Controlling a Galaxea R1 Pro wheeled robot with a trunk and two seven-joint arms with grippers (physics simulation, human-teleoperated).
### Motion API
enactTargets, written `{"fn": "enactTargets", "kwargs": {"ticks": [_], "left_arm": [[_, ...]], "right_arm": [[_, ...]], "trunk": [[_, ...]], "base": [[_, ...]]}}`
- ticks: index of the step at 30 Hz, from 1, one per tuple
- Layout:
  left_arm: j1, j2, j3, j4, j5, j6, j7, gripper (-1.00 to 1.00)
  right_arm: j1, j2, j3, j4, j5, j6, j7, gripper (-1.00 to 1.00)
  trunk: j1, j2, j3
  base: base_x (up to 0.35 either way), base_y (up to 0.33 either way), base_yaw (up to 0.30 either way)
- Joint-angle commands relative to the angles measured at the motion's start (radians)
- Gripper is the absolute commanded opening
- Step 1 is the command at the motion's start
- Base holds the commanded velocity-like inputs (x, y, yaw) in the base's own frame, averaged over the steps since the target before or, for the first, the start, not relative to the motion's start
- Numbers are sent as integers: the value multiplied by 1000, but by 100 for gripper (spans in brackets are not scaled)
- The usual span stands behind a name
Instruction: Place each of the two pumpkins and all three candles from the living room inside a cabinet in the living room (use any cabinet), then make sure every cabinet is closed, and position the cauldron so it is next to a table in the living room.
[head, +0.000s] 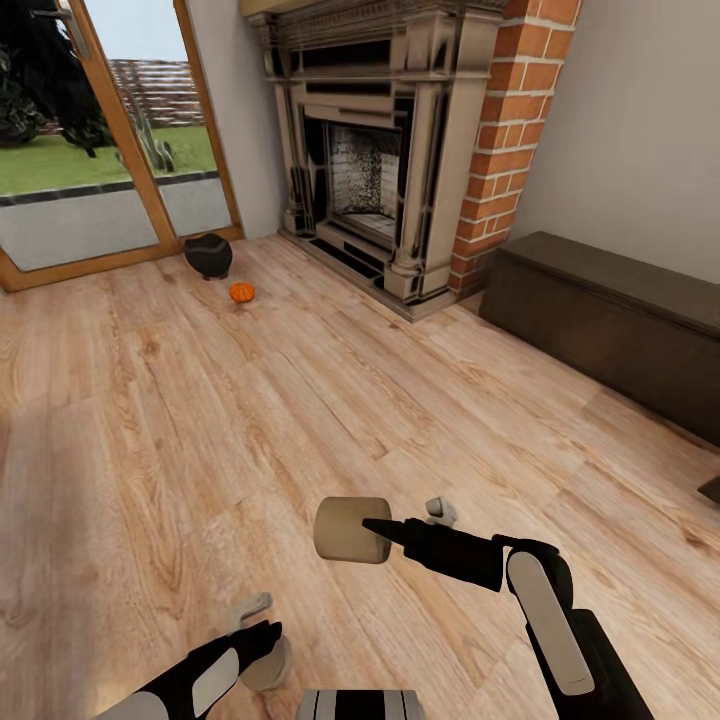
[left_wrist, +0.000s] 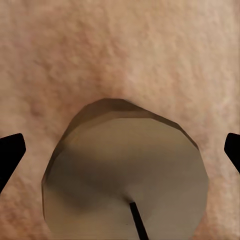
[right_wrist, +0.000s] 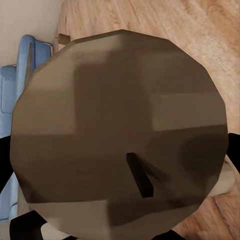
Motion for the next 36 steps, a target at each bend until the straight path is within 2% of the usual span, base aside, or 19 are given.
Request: {"fn": "enactTargets", "kwargs": {"ticks": [1, 3, 7, 14, 18, 30, 33, 36], "left_arm": [[0, 1, -8, -3, 7, 4, 8, 100], [0, 1, -8, -3, 8, 5, 7, 100], [0, 0, -9, -3, 9, 5, 6, 100], [0, 0, -8, -3, 9, 5, 5, 100], [0, 0, -8, -3, 9, 5, 6, 100], [0, 0, -8, -3, 9, 5, 5, 100], [0, 0, -8, -3, 8, 5, 5, 100], [0, 0, -8, -3, 9, 5, 6, 100]], "right_arm": [[0, 1, -1, 0, 8, 4, 9, -100], [0, 1, -1, 0, 8, 4, 9, -100], [0, 1, -1, 0, 8, 4, 9, -100], [0, 1, -1, 0, 8, 4, 9, -100], [0, 1, -1, 0, 8, 4, 9, -100], [0, 1, -1, -1, 8, 4, 9, -100], [0, 1, -1, 0, 8, 4, 9, -100], [0, 1, -1, 0, 8, 4, 9, -100]], "trunk": [[0, 0, -1], [0, 0, -1], [2, -1, -16], [2, -1, -16], [3, -2, -32], [3, -2, -32], [5, -3, -43], [5, -3, -43]], "base": [[0, 0, 0], [0, 0, 0], [0, 0, 0], [0, 0, 0], [0, 0, 0], [0, 0, 0], [0, 0, 0], [0, 0, 0]]}}
